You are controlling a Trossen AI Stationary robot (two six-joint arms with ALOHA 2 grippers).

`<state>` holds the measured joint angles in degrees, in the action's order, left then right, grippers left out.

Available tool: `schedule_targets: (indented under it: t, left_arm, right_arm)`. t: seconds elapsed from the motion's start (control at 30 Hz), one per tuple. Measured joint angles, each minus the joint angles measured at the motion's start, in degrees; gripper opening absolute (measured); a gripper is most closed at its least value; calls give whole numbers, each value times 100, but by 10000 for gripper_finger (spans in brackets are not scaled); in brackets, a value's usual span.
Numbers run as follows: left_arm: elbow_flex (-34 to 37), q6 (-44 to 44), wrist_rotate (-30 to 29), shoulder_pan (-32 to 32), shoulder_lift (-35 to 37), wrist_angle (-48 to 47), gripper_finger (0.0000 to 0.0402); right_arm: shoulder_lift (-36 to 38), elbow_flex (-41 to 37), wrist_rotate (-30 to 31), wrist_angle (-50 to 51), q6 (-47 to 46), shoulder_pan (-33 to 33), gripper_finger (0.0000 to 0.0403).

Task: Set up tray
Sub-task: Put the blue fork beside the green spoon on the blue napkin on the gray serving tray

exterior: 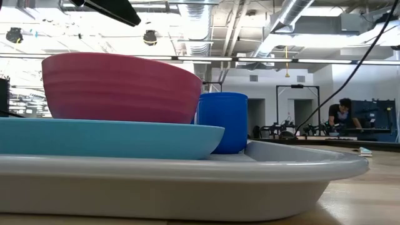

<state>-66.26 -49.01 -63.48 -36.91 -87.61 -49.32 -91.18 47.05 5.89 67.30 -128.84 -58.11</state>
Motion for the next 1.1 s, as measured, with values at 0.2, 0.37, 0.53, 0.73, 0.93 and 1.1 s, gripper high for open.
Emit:
schedule_targets:
  t: [0.2,0.37,0.53,0.73,0.93,1.1]
  left_arm:
    - [0,2,8,-2,0,-2,88]
    - [0,5,28,-2,0,-2,88]
    - [0,10,28,-1,0,-2,88]
    - [0,20,28,0,0,-2,88]
    - [0,17,26,0,0,-2,88]
    - [0,15,31,-2,0,-2,88]
  right_arm:
    - [0,-324,-98,-439,-17,0,68]
    - [0,-570,-149,-829,-20,0,68]
    - [17,-664,-127,-956,-23,0,68]
    - [17,-679,14,-1055,12,-4,63]
    - [11,-684,320,-1097,156,-10,14]
    - [-7,-669,642,-1130,177,-4,14]
